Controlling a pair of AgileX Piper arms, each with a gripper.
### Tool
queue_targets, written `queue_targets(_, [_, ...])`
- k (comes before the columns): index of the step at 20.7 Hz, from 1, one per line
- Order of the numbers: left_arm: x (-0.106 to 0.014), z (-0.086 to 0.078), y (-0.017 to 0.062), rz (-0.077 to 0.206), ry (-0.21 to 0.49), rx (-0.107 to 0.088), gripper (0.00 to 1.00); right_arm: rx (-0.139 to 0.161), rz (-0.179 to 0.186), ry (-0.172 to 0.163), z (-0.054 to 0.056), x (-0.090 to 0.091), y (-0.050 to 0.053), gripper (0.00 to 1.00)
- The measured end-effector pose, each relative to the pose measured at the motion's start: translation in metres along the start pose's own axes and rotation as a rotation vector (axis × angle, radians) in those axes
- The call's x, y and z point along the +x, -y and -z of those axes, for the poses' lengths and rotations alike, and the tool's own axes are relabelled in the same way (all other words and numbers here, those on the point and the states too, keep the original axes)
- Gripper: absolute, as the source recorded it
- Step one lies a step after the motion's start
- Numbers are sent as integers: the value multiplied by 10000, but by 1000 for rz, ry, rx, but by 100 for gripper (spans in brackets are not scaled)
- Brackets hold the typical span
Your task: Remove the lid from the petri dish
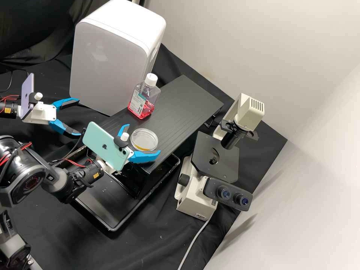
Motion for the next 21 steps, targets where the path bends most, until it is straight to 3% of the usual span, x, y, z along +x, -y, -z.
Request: queue_targets(21, [0, 3, -1, -1, -4, -2, 100, 7, -4, 1, -4, 5, -9, 0])
